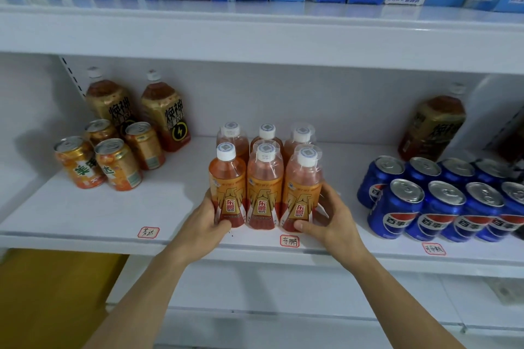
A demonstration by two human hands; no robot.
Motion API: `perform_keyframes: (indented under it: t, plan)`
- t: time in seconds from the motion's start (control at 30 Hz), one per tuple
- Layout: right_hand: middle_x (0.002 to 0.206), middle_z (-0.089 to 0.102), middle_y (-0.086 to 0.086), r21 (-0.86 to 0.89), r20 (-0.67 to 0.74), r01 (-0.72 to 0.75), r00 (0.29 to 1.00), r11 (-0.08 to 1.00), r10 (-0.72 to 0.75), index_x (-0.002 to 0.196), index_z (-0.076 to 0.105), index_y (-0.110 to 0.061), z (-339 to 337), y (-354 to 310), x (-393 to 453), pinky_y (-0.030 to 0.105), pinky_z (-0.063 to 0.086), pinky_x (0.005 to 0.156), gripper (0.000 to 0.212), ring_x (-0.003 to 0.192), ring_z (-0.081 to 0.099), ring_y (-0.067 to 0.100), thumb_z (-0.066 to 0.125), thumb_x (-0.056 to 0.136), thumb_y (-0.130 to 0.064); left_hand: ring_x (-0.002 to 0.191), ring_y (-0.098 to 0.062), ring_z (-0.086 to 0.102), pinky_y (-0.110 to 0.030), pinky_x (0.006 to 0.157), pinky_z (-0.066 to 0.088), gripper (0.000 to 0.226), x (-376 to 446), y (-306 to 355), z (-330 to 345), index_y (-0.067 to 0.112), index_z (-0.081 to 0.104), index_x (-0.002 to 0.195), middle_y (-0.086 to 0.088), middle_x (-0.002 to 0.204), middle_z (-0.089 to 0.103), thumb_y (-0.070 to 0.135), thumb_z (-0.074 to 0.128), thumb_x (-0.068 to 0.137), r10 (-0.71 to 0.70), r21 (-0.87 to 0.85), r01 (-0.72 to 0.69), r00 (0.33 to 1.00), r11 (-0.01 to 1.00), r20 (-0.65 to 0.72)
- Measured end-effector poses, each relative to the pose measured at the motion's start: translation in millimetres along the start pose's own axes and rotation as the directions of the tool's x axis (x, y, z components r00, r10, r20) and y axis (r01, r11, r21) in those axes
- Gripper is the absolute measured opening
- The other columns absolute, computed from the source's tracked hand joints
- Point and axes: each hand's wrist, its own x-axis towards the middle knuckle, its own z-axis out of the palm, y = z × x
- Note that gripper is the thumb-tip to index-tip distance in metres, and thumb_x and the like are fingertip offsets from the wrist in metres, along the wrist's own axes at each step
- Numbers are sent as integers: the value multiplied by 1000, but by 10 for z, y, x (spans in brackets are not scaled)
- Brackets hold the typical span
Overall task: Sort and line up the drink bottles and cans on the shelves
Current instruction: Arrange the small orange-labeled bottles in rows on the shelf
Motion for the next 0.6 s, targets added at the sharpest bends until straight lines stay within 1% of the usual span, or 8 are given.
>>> perform_keyframes:
  t: [0.17, 0.27, 0.33, 0.37, 0.4, 0.47, 0.5, 0.6]
  plan:
    - [142, 58, -10, 7, 19, -1, 1000, 1000, 1, 151, 39, -31, -20, -12, -10, 34, 50, 108, 95, 132, 55, 11, 90, 74, -11, 120, 0, 57, -33, 106, 45, 60, 5, -3, 1, 42, 37, 140, 24, 129, 59, 17, 61, 91, -4, -11, 4, 1000, 1000, -4]
    - [141, 58, -16, 14, 38, 16, 999, 1000, -17, 149, 39, -35, -39, -126, -49, 26, 51, 105, 91, 131, 55, 5, 90, 74, -31, 122, 1, 56, -40, 111, 45, 59, -16, 8, -14, 46, 38, 140, 24, 131, 60, 21, 58, 91, -16, -3, 16, 1000, 1000, 6]
    - [140, 55, -27, -5, 55, 42, 998, 999, -42, 145, 38, -46, -132, -300, -55, 17, 51, 99, 73, 132, 53, -1, 78, 84, -52, 124, 3, 55, -40, 114, 43, 55, -23, 19, -67, 56, 40, 134, 27, 131, 59, 23, 56, 93, -27, 18, 26, 999, 999, 32]
    - [140, 53, -31, -24, 59, 70, 996, 997, -69, 143, 39, -49, -201, -420, -41, 18, 50, 100, 62, 132, 51, -3, 66, 88, -59, 124, 4, 55, -39, 114, 42, 52, -30, 40, -108, 60, 40, 131, 29, 132, 59, 23, 55, 97, -24, 44, 21, 998, 999, 57]
    - [142, 52, -32, -32, 53, 87, 995, 996, -85, 143, 40, -50, -289, -551, -2, 25, 48, 106, 57, 134, 50, -2, 55, 90, -65, 123, 5, 54, -37, 114, 42, 49, -35, 64, -164, 60, 39, 130, 29, 133, 58, 25, 53, 100, -19, 87, 11, 995, 996, 93]
    - [146, 51, -24, -74, 36, 99, 995, 992, -97, 146, 45, -48, -465, -867, 137, 43, 41, 115, 64, 136, 49, 1, 39, 90, -78, 120, 3, 54, -30, 106, 45, 43, -27, 86, -320, 51, 36, 136, 25, 134, 55, 26, 49, 104, 0, 218, -40, 984, 975, 178]
    - [147, 51, -22, -139, 31, 115, 993, 984, -112, 146, 46, -46, -530, -1054, 222, 44, 40, 116, 66, 135, 50, 2, 33, 90, -79, 121, -1, 53, -26, 103, 44, 44, -19, 91, -419, 43, 35, 143, 21, 137, 52, 26, 48, 104, 1, 301, -68, 976, 951, 217]
    - [149, 49, -20, -400, 65, 174, 985, 900, -161, 138, 51, -54, -538, -1606, 468, 45, 39, 114, 59, 132, 51, 10, 26, 93, -82, 149, -14, 34, -29, 119, 32, 67, 29, 16, -738, 23, 16, 163, 6, 167, 27, 30, 46, 103, -25, 547, -112, 971, 830, 237]
